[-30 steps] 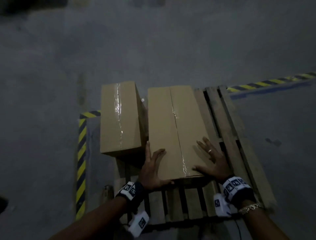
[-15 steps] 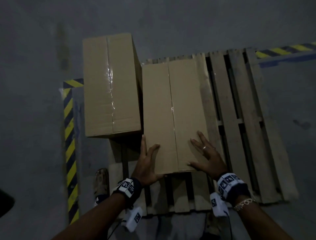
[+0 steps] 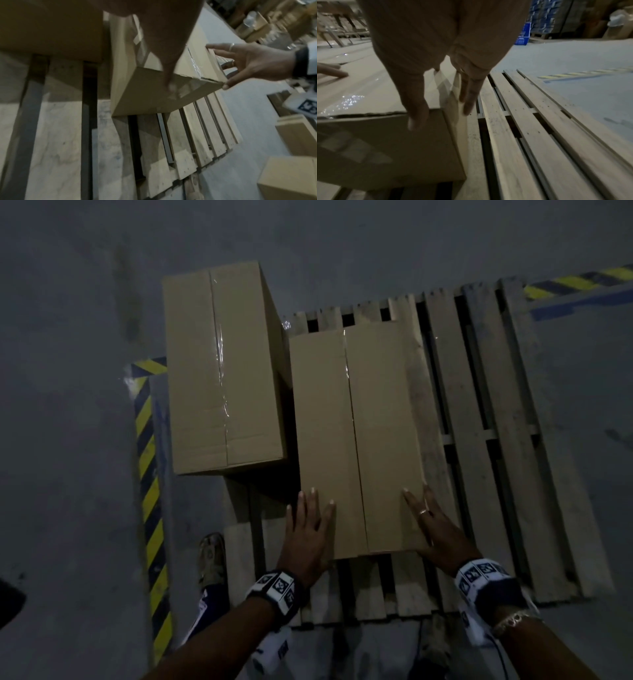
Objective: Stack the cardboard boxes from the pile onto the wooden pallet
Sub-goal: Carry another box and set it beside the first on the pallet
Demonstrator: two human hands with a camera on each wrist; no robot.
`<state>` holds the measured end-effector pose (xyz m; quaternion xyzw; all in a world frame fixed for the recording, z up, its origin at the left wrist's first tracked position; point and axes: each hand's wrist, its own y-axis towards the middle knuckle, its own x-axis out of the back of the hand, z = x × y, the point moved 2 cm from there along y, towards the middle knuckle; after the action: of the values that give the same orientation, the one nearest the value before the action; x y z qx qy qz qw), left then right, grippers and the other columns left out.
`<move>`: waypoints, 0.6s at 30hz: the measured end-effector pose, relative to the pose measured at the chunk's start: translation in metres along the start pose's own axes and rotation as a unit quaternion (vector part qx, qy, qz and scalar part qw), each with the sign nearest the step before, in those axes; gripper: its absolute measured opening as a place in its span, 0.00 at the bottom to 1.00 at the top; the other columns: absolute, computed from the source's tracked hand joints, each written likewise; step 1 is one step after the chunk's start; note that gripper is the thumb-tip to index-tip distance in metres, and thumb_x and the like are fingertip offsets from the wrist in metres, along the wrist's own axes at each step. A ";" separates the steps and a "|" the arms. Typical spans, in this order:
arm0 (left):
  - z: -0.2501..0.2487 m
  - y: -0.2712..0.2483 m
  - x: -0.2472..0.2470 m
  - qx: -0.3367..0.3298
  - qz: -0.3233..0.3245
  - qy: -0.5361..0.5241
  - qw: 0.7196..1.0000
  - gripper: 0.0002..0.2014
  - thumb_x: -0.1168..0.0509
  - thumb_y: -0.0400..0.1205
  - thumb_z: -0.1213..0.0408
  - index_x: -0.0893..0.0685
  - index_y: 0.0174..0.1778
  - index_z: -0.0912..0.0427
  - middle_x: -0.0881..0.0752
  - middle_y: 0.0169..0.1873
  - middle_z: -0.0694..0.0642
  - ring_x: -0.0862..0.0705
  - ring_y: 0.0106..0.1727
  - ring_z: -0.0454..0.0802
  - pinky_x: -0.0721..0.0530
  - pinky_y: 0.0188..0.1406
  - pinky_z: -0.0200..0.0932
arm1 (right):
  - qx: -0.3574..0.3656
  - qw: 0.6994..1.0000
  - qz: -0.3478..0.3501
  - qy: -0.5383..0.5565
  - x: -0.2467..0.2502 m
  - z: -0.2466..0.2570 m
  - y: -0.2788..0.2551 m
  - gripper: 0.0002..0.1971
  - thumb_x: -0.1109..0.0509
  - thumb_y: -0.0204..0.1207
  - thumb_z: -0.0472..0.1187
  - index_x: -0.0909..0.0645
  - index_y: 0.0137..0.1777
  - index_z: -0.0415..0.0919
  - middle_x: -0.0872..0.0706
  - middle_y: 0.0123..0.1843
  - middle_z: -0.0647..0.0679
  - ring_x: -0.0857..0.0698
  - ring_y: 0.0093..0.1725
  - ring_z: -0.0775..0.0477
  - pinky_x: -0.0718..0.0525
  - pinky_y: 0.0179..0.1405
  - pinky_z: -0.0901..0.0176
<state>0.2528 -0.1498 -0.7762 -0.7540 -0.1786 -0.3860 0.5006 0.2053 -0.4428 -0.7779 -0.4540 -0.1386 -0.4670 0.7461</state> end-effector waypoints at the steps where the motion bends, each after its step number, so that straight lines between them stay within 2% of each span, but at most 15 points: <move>1: 0.000 0.003 0.000 -0.002 -0.007 0.014 1.000 0.68 0.23 0.71 0.39 0.71 0.86 0.51 0.76 0.83 0.68 0.72 0.84 0.71 0.64 0.83 0.72 | 0.003 1.000 0.000 0.003 -0.002 -0.002 0.000 0.67 0.16 0.67 0.33 0.66 0.85 0.72 0.79 0.86 0.58 0.28 0.81 0.34 0.13 0.55 0.46; 3: 0.004 0.006 -0.001 -0.016 -0.015 0.030 0.999 0.68 0.22 0.70 0.41 0.71 0.86 0.53 0.73 0.84 0.69 0.71 0.85 0.70 0.63 0.84 0.72 | 0.013 1.000 0.004 0.011 -0.003 -0.003 -0.002 0.63 0.17 0.69 0.33 0.61 0.86 0.71 0.75 0.88 0.55 0.32 0.84 0.36 0.13 0.61 0.47; 5: 0.011 0.009 -0.003 -0.029 -0.027 0.036 0.999 0.70 0.20 0.67 0.41 0.69 0.87 0.54 0.69 0.85 0.71 0.69 0.86 0.70 0.60 0.85 0.70 | 0.034 0.999 0.000 0.019 -0.003 -0.003 -0.003 0.58 0.18 0.72 0.33 0.55 0.86 0.68 0.71 0.89 0.52 0.39 0.87 0.39 0.19 0.70 0.50; 8: 0.023 0.014 -0.002 -0.031 -0.071 0.028 0.997 0.69 0.17 0.62 0.42 0.57 0.89 0.56 0.58 0.87 0.70 0.56 0.88 0.69 0.49 0.85 0.69 | 0.067 0.996 -0.034 0.037 0.000 -0.002 0.003 0.49 0.21 0.74 0.31 0.44 0.85 0.63 0.62 0.91 0.50 0.45 0.88 0.46 0.26 0.74 0.57; 10: 0.030 0.019 0.003 -0.033 -0.105 0.025 0.994 0.63 0.18 0.66 0.46 0.51 0.89 0.56 0.53 0.87 0.69 0.50 0.88 0.67 0.44 0.84 0.68 | 0.073 0.993 -0.078 0.040 0.003 0.000 0.012 0.43 0.23 0.75 0.27 0.36 0.85 0.55 0.53 0.91 0.47 0.43 0.87 0.49 0.30 0.74 0.62; 14: 0.049 0.027 0.020 -0.037 -0.160 0.054 0.985 0.47 0.23 0.76 0.55 0.41 0.88 0.57 0.42 0.87 0.66 0.41 0.87 0.66 0.36 0.81 0.70 | 0.041 0.980 -0.186 0.060 0.003 0.008 0.037 0.33 0.24 0.74 0.23 0.23 0.79 0.43 0.34 0.86 0.39 0.33 0.82 0.46 0.39 0.74 0.77; 16: 0.062 0.029 0.024 -0.034 -0.171 0.062 0.983 0.45 0.24 0.77 0.56 0.40 0.88 0.56 0.42 0.87 0.65 0.42 0.87 0.66 0.36 0.81 0.70 | 0.029 0.975 -0.211 0.064 0.000 0.014 0.048 0.30 0.24 0.75 0.24 0.21 0.76 0.41 0.29 0.83 0.37 0.30 0.79 0.46 0.36 0.73 0.74; 18: 0.072 0.032 0.027 -0.025 -0.188 0.066 0.980 0.44 0.25 0.77 0.57 0.39 0.88 0.55 0.41 0.87 0.64 0.42 0.87 0.67 0.38 0.81 0.71 | 0.032 0.970 -0.232 0.062 -0.002 0.019 0.056 0.27 0.24 0.76 0.26 0.19 0.75 0.40 0.27 0.80 0.37 0.26 0.75 0.45 0.29 0.70 0.64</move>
<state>0.3204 -0.1025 -0.7897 -0.6923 -0.2738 -0.5262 0.4110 0.2547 -0.4181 -0.7999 -0.3549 -0.2085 -0.6502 0.6386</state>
